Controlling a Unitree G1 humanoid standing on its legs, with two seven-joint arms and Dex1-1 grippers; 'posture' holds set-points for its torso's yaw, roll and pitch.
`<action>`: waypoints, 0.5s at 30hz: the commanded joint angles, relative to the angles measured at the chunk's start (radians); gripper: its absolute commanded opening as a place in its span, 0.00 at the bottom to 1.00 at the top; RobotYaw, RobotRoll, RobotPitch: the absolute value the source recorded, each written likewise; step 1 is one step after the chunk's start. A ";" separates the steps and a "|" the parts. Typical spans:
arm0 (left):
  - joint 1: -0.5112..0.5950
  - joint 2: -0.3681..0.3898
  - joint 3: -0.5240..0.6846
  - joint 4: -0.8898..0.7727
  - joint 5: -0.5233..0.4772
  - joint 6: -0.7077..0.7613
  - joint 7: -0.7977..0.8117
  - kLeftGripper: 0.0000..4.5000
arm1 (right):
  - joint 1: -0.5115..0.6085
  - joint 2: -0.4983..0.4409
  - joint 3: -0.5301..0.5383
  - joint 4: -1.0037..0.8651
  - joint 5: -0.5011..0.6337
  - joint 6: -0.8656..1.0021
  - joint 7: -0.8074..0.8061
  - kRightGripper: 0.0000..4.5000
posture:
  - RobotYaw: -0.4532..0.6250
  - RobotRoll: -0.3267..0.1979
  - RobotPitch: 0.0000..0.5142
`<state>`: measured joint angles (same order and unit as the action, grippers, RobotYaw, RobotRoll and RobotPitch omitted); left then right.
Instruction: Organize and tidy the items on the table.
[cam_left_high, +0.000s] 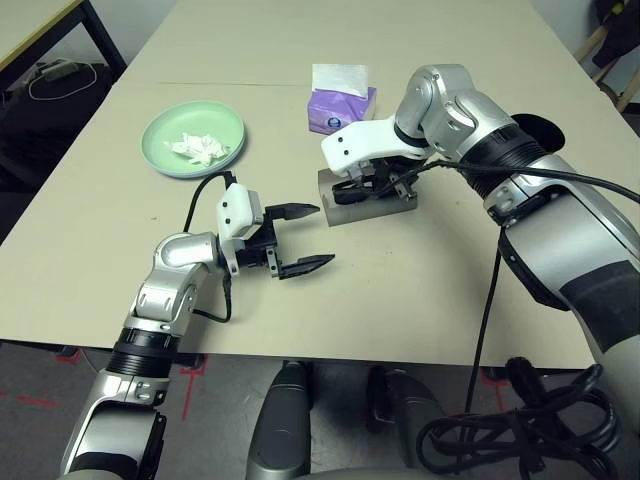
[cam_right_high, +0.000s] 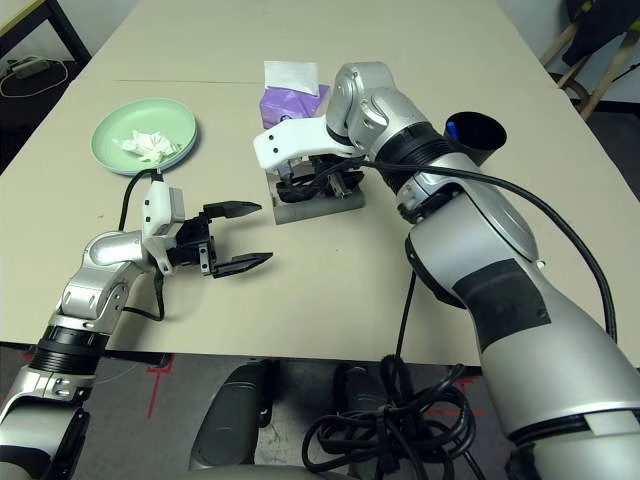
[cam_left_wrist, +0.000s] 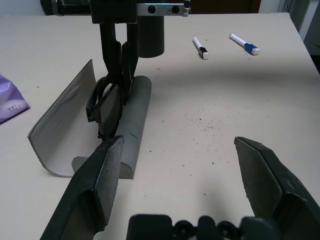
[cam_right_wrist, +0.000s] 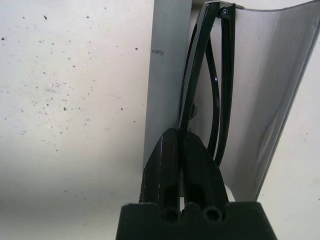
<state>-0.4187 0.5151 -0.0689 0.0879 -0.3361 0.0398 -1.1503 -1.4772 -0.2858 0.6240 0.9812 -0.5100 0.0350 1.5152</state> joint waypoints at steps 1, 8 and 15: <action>0.022 0.009 -0.009 -0.031 0.003 0.002 0.001 1.00 | 0.007 0.007 -0.004 0.013 0.004 -0.008 0.006 0.01 | 0.71 0.62 0.39; 0.026 0.016 -0.007 -0.040 0.001 0.007 0.001 1.00 | 0.010 0.003 0.007 0.050 -0.017 -0.024 -0.011 0.01 | 0.71 0.62 0.39; 0.024 0.014 -0.008 -0.041 0.000 0.008 0.003 1.00 | 0.006 0.001 0.009 0.073 -0.034 -0.042 -0.020 0.01 | 0.70 0.62 0.39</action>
<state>-0.4116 0.5248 -0.0687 0.0598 -0.3363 0.0446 -1.1473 -1.4769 -0.2801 0.6241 1.0366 -0.5344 -0.0002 1.4965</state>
